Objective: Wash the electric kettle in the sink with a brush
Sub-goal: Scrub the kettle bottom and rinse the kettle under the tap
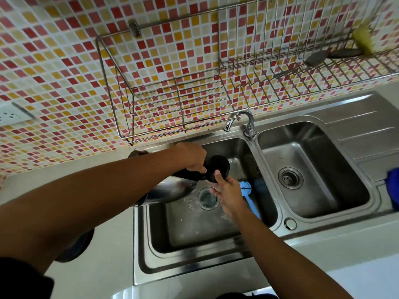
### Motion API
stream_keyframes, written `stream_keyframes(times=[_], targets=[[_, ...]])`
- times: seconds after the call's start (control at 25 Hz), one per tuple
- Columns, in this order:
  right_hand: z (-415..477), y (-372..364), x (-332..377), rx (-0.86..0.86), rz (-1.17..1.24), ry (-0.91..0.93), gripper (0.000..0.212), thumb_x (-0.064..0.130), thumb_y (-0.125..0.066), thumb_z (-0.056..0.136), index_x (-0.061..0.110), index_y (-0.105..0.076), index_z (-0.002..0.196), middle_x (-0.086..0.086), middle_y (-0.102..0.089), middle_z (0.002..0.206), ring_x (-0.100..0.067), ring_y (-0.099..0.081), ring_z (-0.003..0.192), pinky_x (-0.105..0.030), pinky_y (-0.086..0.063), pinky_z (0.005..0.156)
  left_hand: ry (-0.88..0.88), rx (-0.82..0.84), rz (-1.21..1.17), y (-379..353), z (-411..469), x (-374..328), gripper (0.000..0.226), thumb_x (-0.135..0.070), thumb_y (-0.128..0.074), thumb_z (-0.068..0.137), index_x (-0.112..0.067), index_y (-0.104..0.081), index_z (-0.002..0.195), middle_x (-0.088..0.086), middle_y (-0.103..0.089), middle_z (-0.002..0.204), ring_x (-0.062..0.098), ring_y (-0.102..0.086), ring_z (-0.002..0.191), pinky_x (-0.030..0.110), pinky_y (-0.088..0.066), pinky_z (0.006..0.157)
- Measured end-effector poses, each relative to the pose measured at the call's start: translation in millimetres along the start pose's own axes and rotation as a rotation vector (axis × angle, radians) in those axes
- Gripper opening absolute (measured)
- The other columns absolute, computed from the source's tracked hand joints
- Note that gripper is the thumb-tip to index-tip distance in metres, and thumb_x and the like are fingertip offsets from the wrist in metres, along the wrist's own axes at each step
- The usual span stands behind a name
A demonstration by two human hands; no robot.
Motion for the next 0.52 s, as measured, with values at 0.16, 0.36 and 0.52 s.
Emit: stream_keyframes(times=[0.16, 0.36, 0.52], targets=[[2.5, 4.2, 7.4, 0.023, -0.01, 0.036, 0.035, 0.029, -0.064, 0.093, 0.008, -0.062, 0.122, -0.013, -0.074, 0.109, -0.028, -0.07, 0.102, -0.033, -0.053, 0.079, -0.033, -0.032, -0.004, 3.6, 2.5, -4.9, 0.045, -0.057, -0.051, 0.096, -0.012, -0.055, 0.093, -0.002, -0.047, 0.071, 0.016, -0.047, 0.063, 0.034, -0.046, 0.07], [25.6, 25.2, 50.8, 0.02, -0.204, 0.142, 0.031, 0.025, -0.068, 0.091, 0.013, -0.067, 0.119, -0.01, -0.074, 0.109, -0.028, -0.07, 0.101, -0.039, -0.056, 0.086, -0.089, -0.09, -0.293, -20.4, 12.8, -1.6, 0.062, -0.06, -0.04, 0.098, -0.004, -0.063, 0.107, 0.012, -0.064, 0.094, 0.028, -0.06, 0.081, 0.037, -0.048, 0.073], [41.1, 27.1, 81.3, 0.033, -0.397, 0.233, 0.021, 0.017, -0.069, 0.09, 0.009, -0.072, 0.109, -0.025, -0.071, 0.105, -0.024, -0.066, 0.089, -0.039, -0.051, 0.082, -0.044, -0.124, -0.615, -61.5, 24.1, -8.5, 0.056, -0.057, -0.036, 0.101, -0.006, -0.052, 0.12, 0.018, -0.061, 0.111, 0.035, -0.062, 0.097, 0.04, -0.046, 0.078]])
Point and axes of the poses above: each hand's wrist, its own z-axis towards the middle knuckle, its own y-axis out of the back of the hand, x = y × z, the point moved 9 cm from there along z, towards the middle knuckle
